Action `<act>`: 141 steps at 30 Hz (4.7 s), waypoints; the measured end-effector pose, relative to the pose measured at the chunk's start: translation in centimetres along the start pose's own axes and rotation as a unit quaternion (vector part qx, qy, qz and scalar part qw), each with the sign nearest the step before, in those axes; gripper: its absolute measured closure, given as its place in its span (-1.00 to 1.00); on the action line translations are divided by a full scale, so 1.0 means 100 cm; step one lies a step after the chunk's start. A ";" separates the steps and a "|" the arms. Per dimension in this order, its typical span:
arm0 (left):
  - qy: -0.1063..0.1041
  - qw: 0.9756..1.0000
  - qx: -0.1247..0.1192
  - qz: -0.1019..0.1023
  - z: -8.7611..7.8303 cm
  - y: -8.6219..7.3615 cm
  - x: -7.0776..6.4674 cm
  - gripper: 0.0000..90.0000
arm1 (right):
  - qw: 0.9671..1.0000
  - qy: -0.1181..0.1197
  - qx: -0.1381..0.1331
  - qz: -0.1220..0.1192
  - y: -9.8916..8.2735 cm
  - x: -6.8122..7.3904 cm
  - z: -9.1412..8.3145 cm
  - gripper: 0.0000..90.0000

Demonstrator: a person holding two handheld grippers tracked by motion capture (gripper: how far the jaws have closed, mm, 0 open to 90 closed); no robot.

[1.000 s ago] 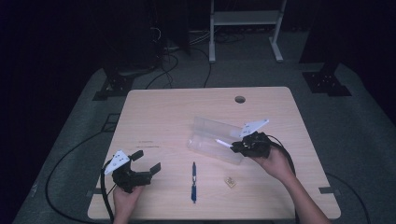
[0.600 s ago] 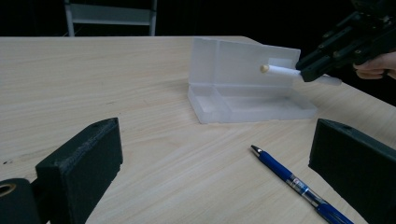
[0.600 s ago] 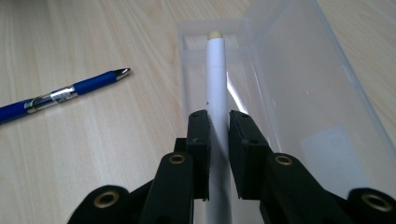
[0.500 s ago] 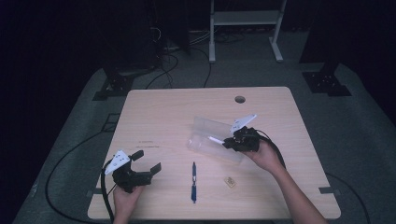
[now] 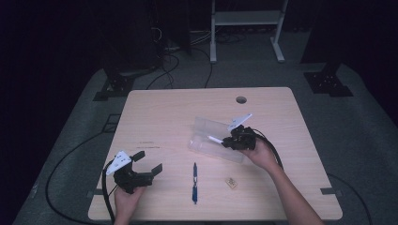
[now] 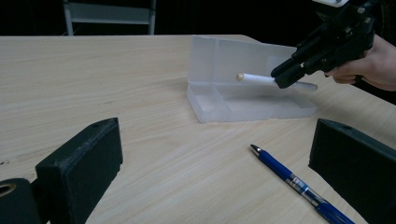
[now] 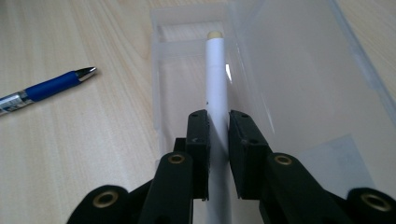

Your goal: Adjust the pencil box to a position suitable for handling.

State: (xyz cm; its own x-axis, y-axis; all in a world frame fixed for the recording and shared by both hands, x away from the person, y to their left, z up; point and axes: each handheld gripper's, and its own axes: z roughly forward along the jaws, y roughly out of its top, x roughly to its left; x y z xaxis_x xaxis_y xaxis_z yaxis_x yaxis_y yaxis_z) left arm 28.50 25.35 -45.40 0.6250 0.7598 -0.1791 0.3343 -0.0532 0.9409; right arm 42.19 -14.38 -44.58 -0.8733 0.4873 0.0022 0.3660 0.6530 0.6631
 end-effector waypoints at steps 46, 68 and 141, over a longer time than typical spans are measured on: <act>-0.005 1.000 -0.004 -0.002 -0.002 0.001 -0.001 -0.96 | 0.999 0.032 -0.007 -0.017 -0.001 0.013 -0.008 0.44; -0.003 1.000 -0.006 -0.003 -0.002 0.001 0.000 -0.96 | 0.998 0.052 -0.033 -0.023 -0.012 0.069 -0.038 0.32; -0.001 1.000 -0.009 0.001 -0.003 0.002 -0.001 -0.96 | 0.999 -0.003 -0.016 0.032 -0.036 0.088 -0.040 0.51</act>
State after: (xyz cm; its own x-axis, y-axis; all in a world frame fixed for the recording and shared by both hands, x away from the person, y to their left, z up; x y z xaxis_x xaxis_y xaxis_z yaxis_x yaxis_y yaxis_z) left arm 28.22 25.44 -45.13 0.6268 0.7587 -0.1774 0.3197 -0.0427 0.9466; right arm 31.91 -14.77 -43.93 -0.8466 0.5306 0.0416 0.4107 0.6015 0.6852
